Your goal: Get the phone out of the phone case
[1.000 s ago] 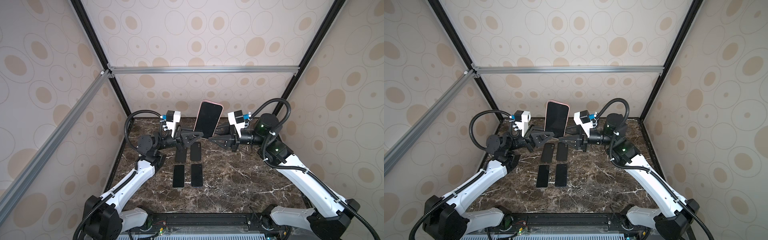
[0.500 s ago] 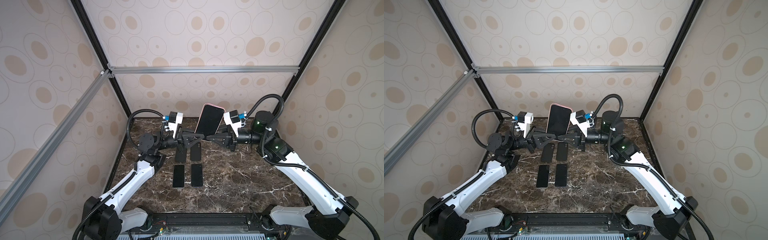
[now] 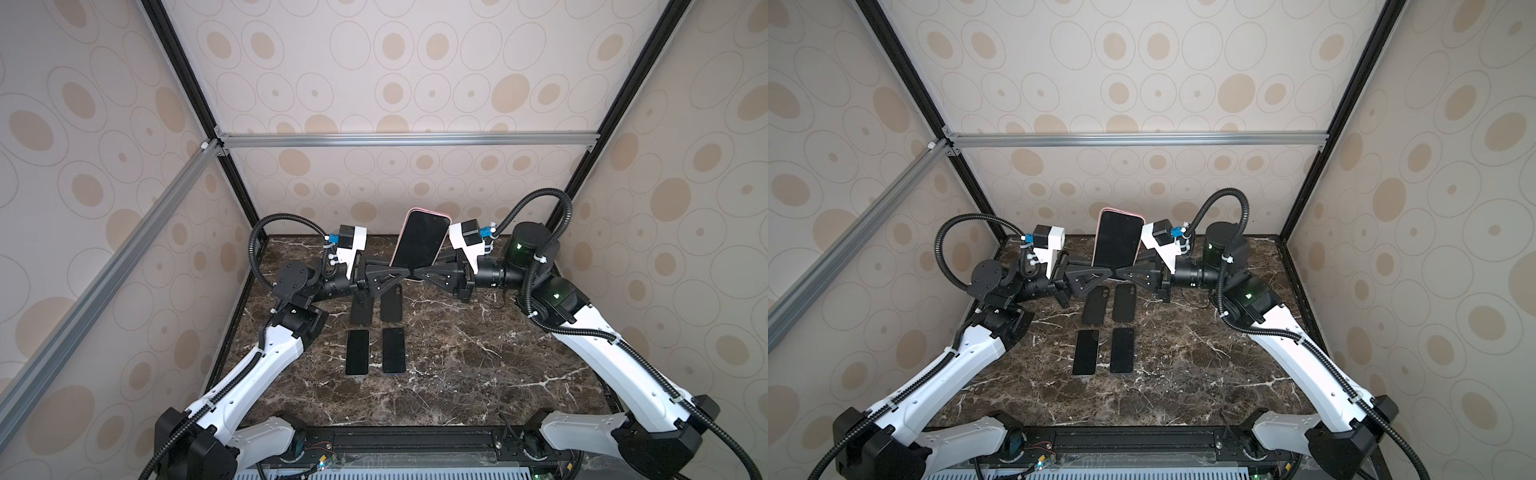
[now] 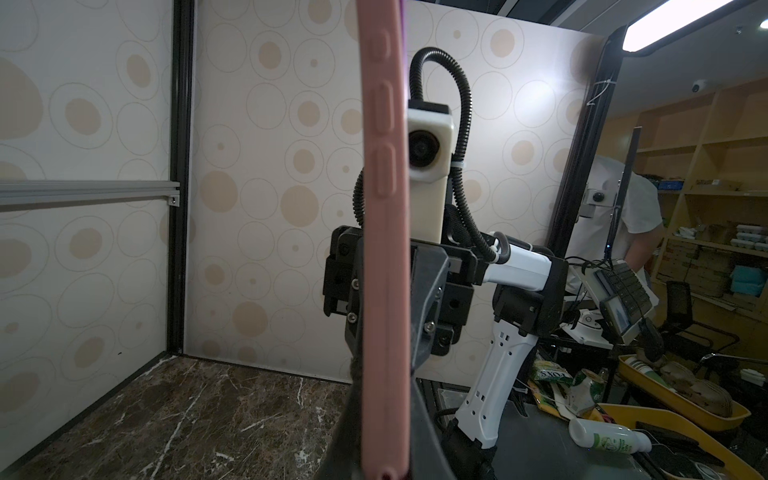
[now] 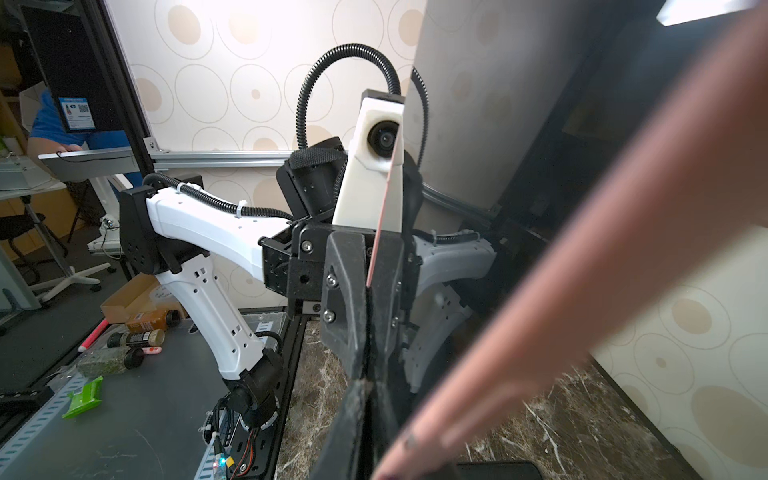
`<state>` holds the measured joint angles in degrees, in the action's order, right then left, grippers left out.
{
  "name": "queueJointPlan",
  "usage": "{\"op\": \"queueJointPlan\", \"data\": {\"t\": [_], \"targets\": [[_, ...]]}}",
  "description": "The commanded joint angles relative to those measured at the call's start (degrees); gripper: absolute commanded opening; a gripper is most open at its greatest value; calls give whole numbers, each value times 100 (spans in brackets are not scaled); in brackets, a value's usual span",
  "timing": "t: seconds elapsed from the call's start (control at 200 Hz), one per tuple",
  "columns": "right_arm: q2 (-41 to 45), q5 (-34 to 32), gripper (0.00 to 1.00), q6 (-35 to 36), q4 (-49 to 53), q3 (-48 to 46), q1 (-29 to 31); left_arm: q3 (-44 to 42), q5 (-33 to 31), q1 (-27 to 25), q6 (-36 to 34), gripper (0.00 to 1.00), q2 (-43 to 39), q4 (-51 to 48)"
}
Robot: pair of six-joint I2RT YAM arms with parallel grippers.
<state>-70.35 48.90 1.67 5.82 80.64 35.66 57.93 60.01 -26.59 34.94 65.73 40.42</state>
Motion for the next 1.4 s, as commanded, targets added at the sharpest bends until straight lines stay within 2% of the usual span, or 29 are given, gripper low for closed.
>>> {"op": "queueJointPlan", "data": {"t": [0.0,0.115,0.205,0.285,0.38,0.57,0.725,1.03,1.215,1.39], "targets": [[305,-316,0,94,-31,-149,55,455,-501,5,-1127,36,-207,-695],[559,-963,0,559,92,-345,60,637,-1259,-7,-2258,48,-478,-1480],[707,-1466,0,907,233,-401,55,819,-1746,-145,-3070,48,-638,-1997],[709,-1689,0,1111,479,-272,56,1008,-1932,-233,-3505,47,-632,-2363],[725,-1875,0,1311,574,-244,55,1037,-1933,-331,-3714,46,-679,-2375],[1076,-2023,0,1539,-860,-1154,54,1166,-2020,-547,-4094,46,-694,-2564],[1063,-2131,0,1601,-587,-1046,57,1284,-2138,-882,-4512,44,-642,-2713],[1120,-2306,0,1504,-277,-1016,56,1363,-3245,-1559,-5311,30,-644,-2843],[1120,-2454,0,1521,-46,-983,51,1308,-4249,-1933,-5771,30,-667,-2700],[1041,-2373,0,1424,253,-823,58,1370,-4715,-2190,-6170,29,-571,-2673]]}}
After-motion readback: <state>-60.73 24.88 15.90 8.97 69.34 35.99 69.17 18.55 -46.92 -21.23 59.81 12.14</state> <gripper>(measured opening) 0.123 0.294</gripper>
